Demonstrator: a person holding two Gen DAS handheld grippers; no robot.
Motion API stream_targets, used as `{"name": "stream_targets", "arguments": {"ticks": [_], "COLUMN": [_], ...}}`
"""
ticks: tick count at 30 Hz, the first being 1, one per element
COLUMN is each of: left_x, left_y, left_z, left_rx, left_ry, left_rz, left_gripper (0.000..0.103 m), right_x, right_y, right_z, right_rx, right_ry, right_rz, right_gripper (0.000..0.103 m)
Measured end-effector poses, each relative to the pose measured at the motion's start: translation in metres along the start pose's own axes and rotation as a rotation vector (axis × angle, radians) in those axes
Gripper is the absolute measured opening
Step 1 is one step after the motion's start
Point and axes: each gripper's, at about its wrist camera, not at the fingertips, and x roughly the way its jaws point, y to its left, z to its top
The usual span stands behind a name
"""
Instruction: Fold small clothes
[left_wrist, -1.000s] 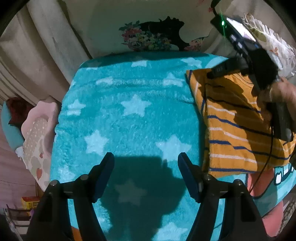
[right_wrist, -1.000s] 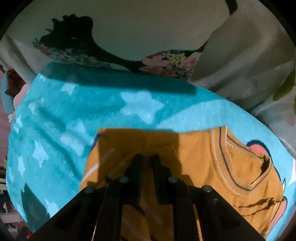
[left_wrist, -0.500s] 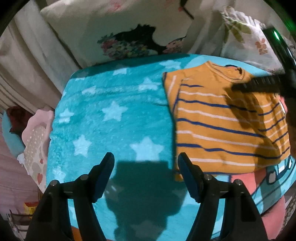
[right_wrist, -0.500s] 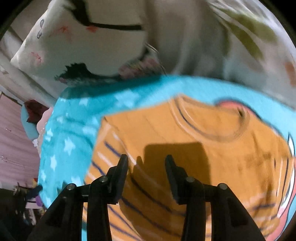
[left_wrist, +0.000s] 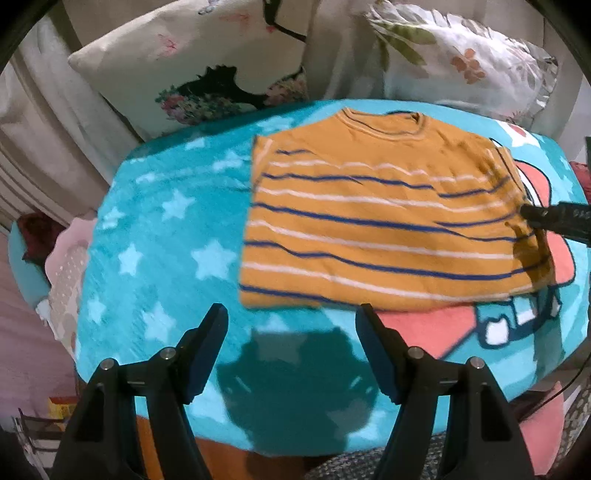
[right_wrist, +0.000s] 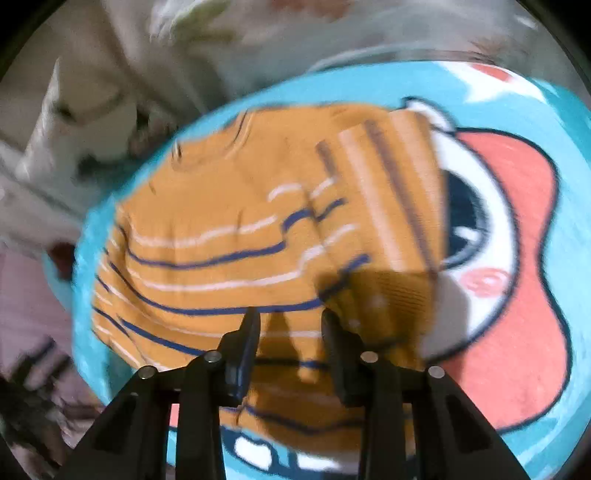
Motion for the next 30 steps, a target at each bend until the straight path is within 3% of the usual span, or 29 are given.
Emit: {"name": "stream_targets", "arguments": {"ticks": [2,5,11,12,14,17,21,24,27,30], "left_x": [0.000,0.000,0.002,0.003,0.005,0.008,0.011,0.017,0.024,0.031], "left_y": [-0.009,-0.018,-0.025,-0.025,-0.022,-0.015,-0.005,0.004,0.012,0.021], "left_z": [-0.007,-0.015,-0.027,-0.028,-0.030,-0.032,-0.037,-0.041,-0.040,-0.035], "left_rx": [-0.013,-0.025,-0.063,-0.073,-0.094,-0.127,-0.155,-0.175,-0.185,-0.191], "left_ry": [0.014,0.026,0.052,0.058,0.066,0.075,0.085,0.102,0.115,0.117], "left_rz": [-0.004,-0.005,-0.007,-0.006,-0.005,0.004,0.025,0.038,0.040,0.036], "left_gripper": [0.071,0.071,0.071,0.071,0.071,0.071,0.071,0.071,0.071,0.071], "right_x": [-0.017,-0.029,-0.012,-0.009,-0.003,-0.005,-0.023,-0.040,-0.044,-0.023], "right_y": [-0.002,-0.009,-0.027,-0.028,-0.036,-0.055,-0.050,-0.035,-0.011,0.011], "right_z": [-0.007,-0.020,-0.044,-0.049,-0.049,-0.043,-0.038,-0.036,-0.029,-0.018], "right_rx": [-0.022,-0.023,-0.028,-0.041,-0.043,0.044,0.032,-0.007,-0.054,-0.109], "right_ry": [-0.051,-0.079,-0.018,-0.010,0.001,0.004,-0.008,-0.071,-0.124,-0.108], "right_rz": [-0.056,-0.033,-0.037,-0.041,-0.122,-0.099,-0.098,-0.164,-0.143,-0.127], "right_gripper": [0.042,0.042,0.044,0.027,0.010,0.009,0.011,0.016,0.016,0.017]}}
